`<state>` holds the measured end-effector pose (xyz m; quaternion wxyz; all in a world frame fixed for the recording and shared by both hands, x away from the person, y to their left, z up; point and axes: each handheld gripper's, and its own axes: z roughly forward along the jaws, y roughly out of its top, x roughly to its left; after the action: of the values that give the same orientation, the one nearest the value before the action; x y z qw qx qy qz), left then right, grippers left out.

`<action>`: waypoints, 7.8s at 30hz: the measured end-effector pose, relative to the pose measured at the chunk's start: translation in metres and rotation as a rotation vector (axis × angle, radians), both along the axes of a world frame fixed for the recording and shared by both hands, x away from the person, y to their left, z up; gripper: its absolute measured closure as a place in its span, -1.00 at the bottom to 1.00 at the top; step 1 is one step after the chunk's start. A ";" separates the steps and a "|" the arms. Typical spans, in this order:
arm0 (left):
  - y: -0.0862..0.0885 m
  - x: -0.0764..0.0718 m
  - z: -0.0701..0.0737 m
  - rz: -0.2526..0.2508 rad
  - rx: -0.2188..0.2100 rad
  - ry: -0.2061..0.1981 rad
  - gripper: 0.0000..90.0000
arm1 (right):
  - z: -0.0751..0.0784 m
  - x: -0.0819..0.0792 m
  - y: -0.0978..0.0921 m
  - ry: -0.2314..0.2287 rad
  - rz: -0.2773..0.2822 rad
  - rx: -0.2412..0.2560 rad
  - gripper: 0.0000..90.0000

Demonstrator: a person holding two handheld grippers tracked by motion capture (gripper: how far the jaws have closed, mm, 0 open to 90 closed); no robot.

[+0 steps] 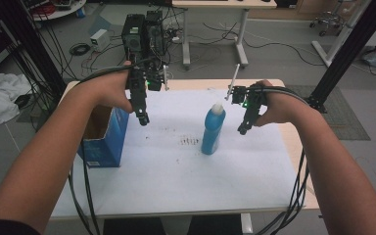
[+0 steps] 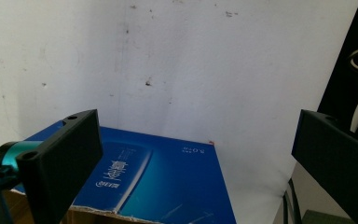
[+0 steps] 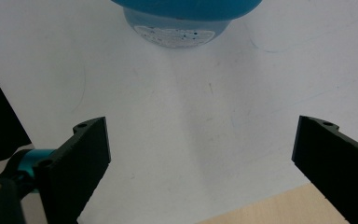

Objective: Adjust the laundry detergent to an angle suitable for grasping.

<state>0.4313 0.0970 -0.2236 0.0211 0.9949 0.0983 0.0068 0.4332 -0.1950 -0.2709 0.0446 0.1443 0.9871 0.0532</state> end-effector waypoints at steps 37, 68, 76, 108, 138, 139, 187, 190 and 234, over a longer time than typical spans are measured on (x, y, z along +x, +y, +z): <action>0.013 -0.033 -0.022 0.189 -0.207 -0.040 -0.96 | -0.006 -0.008 -0.029 -0.012 -0.017 0.008 -0.93; 0.003 -0.054 -0.054 0.441 -0.694 -0.079 -0.96 | -0.008 -0.011 -0.034 -0.009 -0.030 0.007 -0.93; -0.022 -0.048 -0.060 0.471 -0.714 -0.107 -0.96 | -0.012 -0.014 -0.040 -0.006 -0.026 0.007 -0.93; -0.115 -0.038 -0.069 0.491 -0.685 -0.160 -0.96 | -0.019 -0.022 -0.062 0.006 -0.045 -0.011 -0.93; -0.144 -0.011 -0.099 0.587 -0.636 -0.222 -0.96 | -0.022 -0.019 -0.059 0.011 -0.059 -0.025 -0.93; -0.144 -0.011 -0.100 0.588 -0.638 -0.224 -0.96 | -0.022 -0.018 -0.059 0.013 -0.060 -0.024 -0.93; -0.162 -0.016 -0.108 0.622 -0.576 -0.320 -0.40 | -0.027 -0.014 -0.061 0.013 -0.064 -0.022 -0.93; -0.163 -0.016 -0.110 0.616 -0.562 -0.327 -0.39 | -0.028 -0.014 -0.062 0.010 -0.067 -0.022 -0.93; -0.122 -0.029 -0.067 0.442 -0.537 -0.290 -0.06 | -0.028 -0.015 -0.051 0.014 -0.061 -0.019 -0.93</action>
<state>0.4020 -0.0250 -0.2903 0.2928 0.8974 0.3051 0.1261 0.4177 -0.2457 -0.2990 0.0407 0.1741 0.9830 0.0414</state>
